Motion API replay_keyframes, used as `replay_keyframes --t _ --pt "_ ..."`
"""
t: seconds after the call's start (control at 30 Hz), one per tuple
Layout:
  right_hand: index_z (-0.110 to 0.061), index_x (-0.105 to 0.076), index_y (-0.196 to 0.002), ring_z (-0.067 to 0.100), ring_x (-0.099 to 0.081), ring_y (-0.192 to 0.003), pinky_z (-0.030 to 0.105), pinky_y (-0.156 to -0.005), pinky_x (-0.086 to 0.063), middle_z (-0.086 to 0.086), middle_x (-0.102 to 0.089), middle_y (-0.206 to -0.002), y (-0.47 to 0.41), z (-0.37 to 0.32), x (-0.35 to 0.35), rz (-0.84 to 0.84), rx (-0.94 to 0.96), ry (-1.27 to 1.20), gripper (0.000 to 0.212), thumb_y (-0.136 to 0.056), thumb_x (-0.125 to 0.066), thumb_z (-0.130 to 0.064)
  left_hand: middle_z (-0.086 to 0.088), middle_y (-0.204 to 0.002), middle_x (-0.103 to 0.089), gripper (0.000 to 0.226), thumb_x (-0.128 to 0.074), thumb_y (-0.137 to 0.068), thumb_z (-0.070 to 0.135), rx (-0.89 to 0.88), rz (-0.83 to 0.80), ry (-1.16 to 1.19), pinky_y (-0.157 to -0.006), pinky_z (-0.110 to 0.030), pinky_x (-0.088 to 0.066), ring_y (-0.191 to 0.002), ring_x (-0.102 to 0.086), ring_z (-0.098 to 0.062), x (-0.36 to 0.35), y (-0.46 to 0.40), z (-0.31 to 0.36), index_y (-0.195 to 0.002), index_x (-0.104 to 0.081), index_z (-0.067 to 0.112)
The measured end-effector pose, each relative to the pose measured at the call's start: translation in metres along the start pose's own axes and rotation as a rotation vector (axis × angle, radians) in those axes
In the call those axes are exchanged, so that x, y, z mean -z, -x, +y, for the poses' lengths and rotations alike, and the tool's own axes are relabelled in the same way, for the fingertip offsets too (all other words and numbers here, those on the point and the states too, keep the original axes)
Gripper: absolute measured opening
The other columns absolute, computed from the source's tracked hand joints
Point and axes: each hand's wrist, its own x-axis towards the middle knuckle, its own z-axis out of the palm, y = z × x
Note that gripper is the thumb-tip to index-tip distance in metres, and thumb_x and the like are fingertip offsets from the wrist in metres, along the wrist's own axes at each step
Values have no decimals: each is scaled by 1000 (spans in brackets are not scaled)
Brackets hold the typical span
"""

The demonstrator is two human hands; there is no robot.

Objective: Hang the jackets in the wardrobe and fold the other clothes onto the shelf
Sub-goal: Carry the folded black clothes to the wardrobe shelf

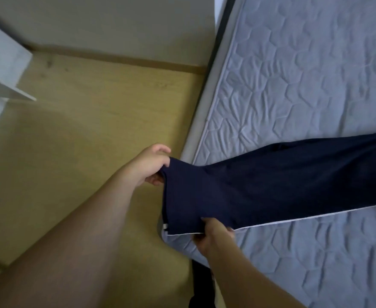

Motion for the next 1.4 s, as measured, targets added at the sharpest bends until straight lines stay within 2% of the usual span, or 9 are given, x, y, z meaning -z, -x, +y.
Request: replay_keyframes --t 0.27,0.37,0.5,0.57,0.67,0.83,1.07,1.27,1.4 --pt "-3 -58 -114 29 -65 -78 43 -68 -54 15 -68 -96 34 -179 101 -233 1 11 31 -94 -33 -9 -9 -75 -59 24 -40 -81 -3 -183 -241 168 -60 -30 -52 -61 -60 -20 -159 26 169 -84 -61 8" --pt "-11 -60 -105 18 -56 -59 34 -68 -54 7 -61 -74 33 -238 153 -279 193 243 36 -94 -26 -4 -10 -78 -67 29 -46 -81 -11 -366 -298 -78 -73 -30 -49 -73 -63 -20 -233 28 222 -92 -60 12" --pt "-21 -66 -106 5 -66 -65 13 -54 -50 -7 -70 -84 40 -299 216 -293 523 517 28 -85 -63 -4 -3 -69 -66 8 -65 -90 14 -599 -284 -306 -73 -31 -48 -69 -62 -19 -323 31 281 -83 -61 15" --pt "-24 -71 -93 2 -70 -77 9 -57 -49 -5 -74 -93 44 -330 241 -290 685 445 15 -80 -75 -17 -7 -93 -66 18 -61 -93 30 -687 -218 -463 -92 -37 -47 -97 -59 -27 -369 31 309 -101 -66 16" --pt "-30 -68 -86 5 -68 -83 20 -69 -53 -10 -73 -87 44 -381 268 -98 919 292 7 -86 -67 -23 -11 -127 -49 40 -48 -95 49 -758 -87 -699 -111 -44 -30 -125 -39 -32 -434 29 351 -126 -59 25" --pt "-18 -53 -86 18 -56 -74 31 -62 -43 -1 -61 -81 20 -473 298 230 970 232 10 -92 -46 -20 -1 -130 -56 39 -43 -100 40 -694 -268 -439 -101 -35 -42 -115 -54 -17 -521 7 398 -131 -49 16" --pt "-15 -49 -123 28 -58 -104 42 -95 -47 7 -60 -116 -31 -521 303 260 821 173 36 -89 -55 -25 -2 -154 -27 61 -38 -94 53 -437 -16 -664 -115 -47 -24 -139 -31 -28 -550 -61 339 -149 -25 29" --pt "-14 -42 -131 18 -61 -98 35 -92 -49 5 -60 -114 -44 -424 270 106 676 -109 51 -86 -66 -13 -2 -143 -46 67 -43 -83 61 -124 9 -718 -114 -52 -23 -131 -41 -31 -443 -79 218 -142 -39 30" --pt "-15 -50 -117 8 -60 -84 24 -74 -49 -4 -62 -98 -59 -363 246 -58 461 -50 34 -87 -66 -10 -2 -150 -35 69 -44 -87 63 -168 6 -872 -116 -48 -21 -137 -31 -28 -393 -89 181 -146 -34 29"
